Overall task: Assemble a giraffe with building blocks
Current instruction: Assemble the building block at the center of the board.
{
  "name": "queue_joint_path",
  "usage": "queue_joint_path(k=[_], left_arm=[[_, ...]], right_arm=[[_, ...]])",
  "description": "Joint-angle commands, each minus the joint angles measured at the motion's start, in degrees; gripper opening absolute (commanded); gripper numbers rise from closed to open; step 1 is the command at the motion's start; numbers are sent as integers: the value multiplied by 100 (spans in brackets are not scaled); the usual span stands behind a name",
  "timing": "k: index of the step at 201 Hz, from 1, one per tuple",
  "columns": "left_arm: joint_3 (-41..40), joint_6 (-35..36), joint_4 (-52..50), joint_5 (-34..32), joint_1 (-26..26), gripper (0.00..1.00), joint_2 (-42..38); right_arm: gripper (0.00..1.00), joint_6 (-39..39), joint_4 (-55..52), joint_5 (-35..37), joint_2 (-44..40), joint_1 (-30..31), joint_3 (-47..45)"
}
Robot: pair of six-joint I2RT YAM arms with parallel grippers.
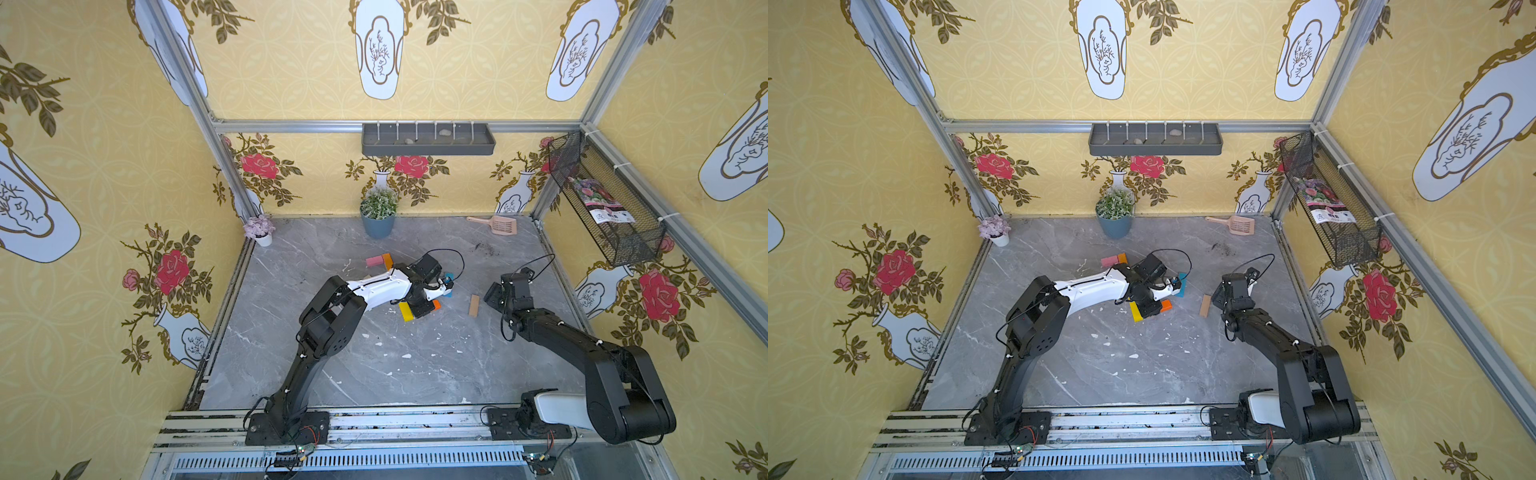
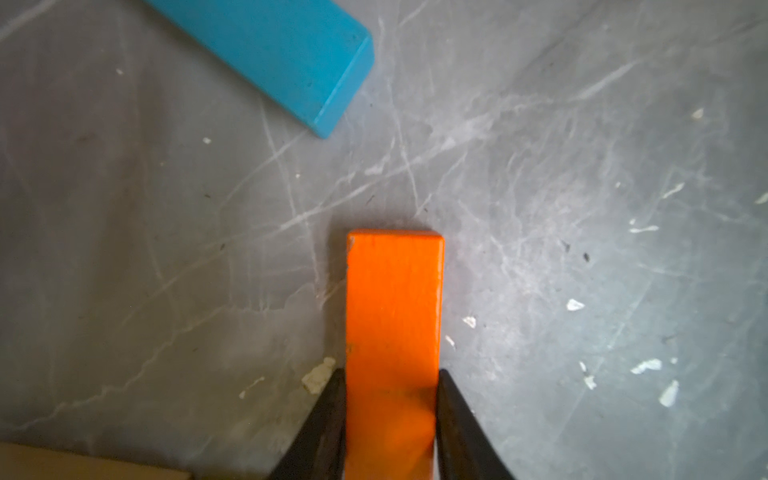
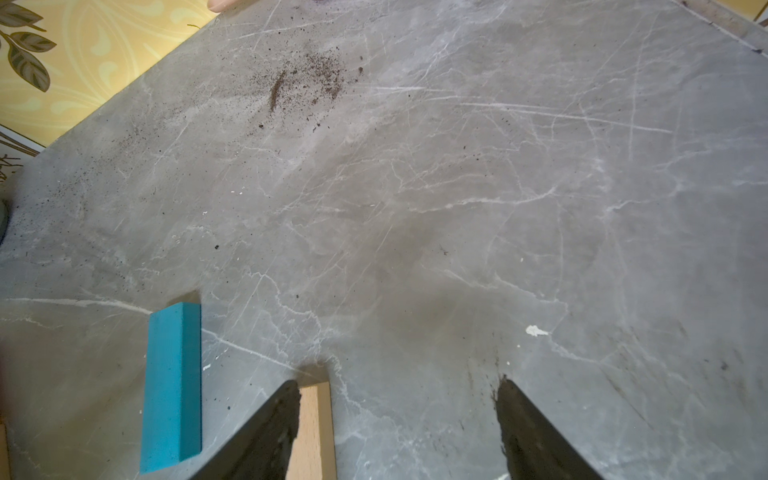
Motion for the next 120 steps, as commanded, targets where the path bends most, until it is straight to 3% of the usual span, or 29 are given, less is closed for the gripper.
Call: queue_joint_path(k=[1, 5, 65, 92, 120], left_arm=[[3, -146, -54, -105, 22, 88, -42], [18, -163, -54, -94, 22, 100, -54], [321, -795, 66, 72, 22, 99, -653], [-41, -1617, 639, -854, 46, 99, -1508], [-1328, -2870, 1530, -2107, 363, 99, -2806]], right_arm=[[75, -8, 152, 5, -14, -1, 39], [75, -9, 152, 11, -30, 3, 34], [75, -59, 177, 15, -101, 3, 11], [75, -179, 290, -17, -277, -1, -79], [76, -440, 724, -661, -504, 2, -309]])
